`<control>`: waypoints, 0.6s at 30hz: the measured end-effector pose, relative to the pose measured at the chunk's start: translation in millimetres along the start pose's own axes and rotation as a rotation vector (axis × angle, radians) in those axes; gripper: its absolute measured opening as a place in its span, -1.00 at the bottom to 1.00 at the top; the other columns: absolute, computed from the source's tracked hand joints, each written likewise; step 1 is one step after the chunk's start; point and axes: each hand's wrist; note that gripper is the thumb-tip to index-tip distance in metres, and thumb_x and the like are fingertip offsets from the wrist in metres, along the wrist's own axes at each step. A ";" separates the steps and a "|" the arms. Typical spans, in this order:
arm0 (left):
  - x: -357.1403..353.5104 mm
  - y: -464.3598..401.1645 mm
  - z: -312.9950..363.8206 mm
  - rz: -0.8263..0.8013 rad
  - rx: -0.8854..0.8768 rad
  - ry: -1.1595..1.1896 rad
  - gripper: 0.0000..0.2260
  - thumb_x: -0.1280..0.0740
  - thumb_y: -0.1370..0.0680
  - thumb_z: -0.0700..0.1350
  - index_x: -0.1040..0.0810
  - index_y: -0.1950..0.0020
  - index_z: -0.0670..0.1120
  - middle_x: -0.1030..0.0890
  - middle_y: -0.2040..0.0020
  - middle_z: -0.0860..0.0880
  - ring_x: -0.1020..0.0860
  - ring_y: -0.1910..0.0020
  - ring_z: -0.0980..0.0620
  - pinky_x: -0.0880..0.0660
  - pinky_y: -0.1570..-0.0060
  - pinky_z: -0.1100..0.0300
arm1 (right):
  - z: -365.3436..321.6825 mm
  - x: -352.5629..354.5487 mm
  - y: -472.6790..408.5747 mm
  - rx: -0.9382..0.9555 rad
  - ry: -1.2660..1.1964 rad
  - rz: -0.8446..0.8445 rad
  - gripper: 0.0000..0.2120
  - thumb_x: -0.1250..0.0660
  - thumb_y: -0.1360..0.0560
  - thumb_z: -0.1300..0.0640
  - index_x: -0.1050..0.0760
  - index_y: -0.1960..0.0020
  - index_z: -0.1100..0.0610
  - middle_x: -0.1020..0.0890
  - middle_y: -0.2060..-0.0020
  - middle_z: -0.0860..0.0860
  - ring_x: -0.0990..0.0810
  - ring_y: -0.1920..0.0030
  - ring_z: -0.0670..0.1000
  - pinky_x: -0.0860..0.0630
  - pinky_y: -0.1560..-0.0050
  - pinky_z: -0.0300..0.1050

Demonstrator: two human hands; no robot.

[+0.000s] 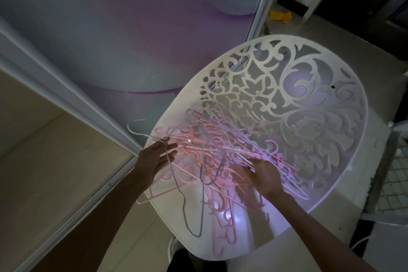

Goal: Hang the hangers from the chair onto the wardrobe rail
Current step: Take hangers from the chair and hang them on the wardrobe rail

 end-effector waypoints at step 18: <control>17.7 -41.0 73.4 0.391 -0.408 -0.695 -0.77 -0.21 -0.59 -0.13 -0.61 0.19 -0.05 -0.66 -0.09 -0.09 -0.60 0.07 -0.12 -0.50 0.04 0.09 | 33.2 83.3 -18.9 0.101 -0.344 -0.196 -0.81 -0.34 -0.41 0.45 -0.65 0.05 0.29 -0.52 0.54 -0.36 -0.42 0.50 -0.45 -0.33 0.35 -0.48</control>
Point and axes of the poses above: each hand's wrist, its own y-axis away from the middle knuckle, its own x-axis out of the back of the hand, z = x × y
